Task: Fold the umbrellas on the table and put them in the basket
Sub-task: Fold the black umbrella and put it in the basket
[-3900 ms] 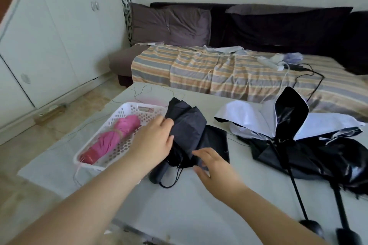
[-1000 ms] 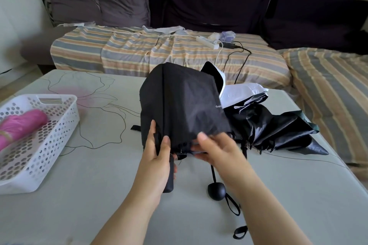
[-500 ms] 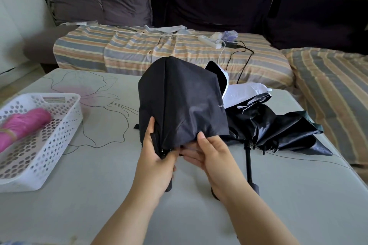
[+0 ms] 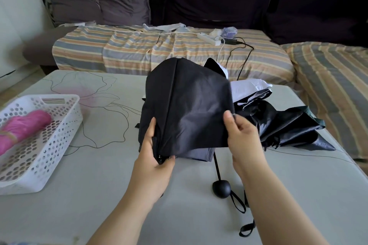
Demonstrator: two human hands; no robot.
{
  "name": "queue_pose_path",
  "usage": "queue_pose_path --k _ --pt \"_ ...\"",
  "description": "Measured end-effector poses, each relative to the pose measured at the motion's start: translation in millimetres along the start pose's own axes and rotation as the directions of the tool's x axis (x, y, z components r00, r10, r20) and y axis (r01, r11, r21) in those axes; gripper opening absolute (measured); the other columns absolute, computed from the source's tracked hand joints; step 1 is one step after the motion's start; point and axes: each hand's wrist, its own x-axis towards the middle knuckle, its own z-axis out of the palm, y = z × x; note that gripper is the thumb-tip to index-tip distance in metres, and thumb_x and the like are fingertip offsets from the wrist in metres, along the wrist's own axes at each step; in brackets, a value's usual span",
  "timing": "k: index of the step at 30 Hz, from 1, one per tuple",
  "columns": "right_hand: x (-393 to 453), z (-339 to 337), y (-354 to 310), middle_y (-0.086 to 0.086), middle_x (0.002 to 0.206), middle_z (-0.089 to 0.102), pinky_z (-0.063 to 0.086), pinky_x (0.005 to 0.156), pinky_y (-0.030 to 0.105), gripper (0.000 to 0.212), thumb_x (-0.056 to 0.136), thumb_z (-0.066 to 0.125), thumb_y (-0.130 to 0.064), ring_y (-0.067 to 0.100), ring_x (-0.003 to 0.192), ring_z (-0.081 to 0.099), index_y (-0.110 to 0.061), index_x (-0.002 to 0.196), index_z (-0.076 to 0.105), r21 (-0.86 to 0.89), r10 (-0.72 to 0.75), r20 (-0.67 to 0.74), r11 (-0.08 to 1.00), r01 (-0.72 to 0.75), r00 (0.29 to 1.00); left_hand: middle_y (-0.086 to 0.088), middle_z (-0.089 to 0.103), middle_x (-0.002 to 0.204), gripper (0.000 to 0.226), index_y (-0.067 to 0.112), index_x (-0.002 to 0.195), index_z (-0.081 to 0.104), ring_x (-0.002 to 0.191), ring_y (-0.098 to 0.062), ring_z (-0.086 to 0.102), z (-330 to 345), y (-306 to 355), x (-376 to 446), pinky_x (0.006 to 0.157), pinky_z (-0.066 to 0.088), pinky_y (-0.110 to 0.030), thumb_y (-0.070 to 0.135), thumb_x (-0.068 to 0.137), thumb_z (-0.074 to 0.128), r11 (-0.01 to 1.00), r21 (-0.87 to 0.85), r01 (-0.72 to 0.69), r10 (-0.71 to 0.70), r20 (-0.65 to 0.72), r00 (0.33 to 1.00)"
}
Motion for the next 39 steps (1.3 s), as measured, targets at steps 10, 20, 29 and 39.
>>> queue_pose_path --k 10,20,29,39 --pt "1.1 -19.0 -7.0 -0.003 0.092 0.074 0.055 0.078 0.031 0.043 0.101 0.043 -0.029 0.009 0.085 0.069 -0.015 0.078 0.076 0.303 0.132 0.184 0.935 -0.184 0.974 0.005 0.057 0.063 0.082 0.059 0.138 0.024 0.050 -0.016 0.046 -1.6 4.3 1.9 0.049 0.046 -0.027 0.003 0.089 0.059 0.984 -0.163 0.077 -0.074 0.025 0.997" --pt "-23.3 8.0 -22.5 0.005 0.138 0.056 0.037 0.106 0.044 0.088 0.068 0.065 -0.068 0.024 0.129 0.051 -0.020 0.139 0.048 0.565 0.073 0.515 0.720 -0.402 0.854 0.013 0.063 0.071 0.083 0.039 0.140 0.037 0.051 -0.007 0.051 1.5 13.7 -6.7 0.047 0.044 -0.022 0.005 0.075 0.075 0.983 -0.183 0.020 0.006 0.139 0.990" --pt "-22.5 5.6 -20.1 0.009 0.124 0.065 0.049 0.098 0.048 0.054 0.087 0.048 -0.052 0.025 0.114 0.063 -0.013 0.119 0.068 0.711 0.087 0.457 0.561 -0.423 0.885 -0.004 0.053 0.058 0.076 0.062 0.138 0.021 0.049 -0.019 0.047 0.3 -3.9 -0.3 0.049 0.044 -0.030 0.008 0.093 0.052 0.995 -0.088 0.052 -0.047 0.057 0.997" --pt "-48.3 40.7 -0.5 0.011 0.081 0.071 0.053 0.091 0.044 0.036 0.091 0.056 -0.049 0.030 0.081 0.068 -0.015 0.088 0.067 0.223 0.163 0.213 0.952 -0.211 0.963 -0.002 0.063 0.072 0.079 0.078 0.126 0.009 0.050 -0.018 0.053 6.5 10.9 -7.8 0.051 0.048 -0.031 0.049 0.073 0.059 0.993 -0.114 0.042 -0.040 0.024 0.999"
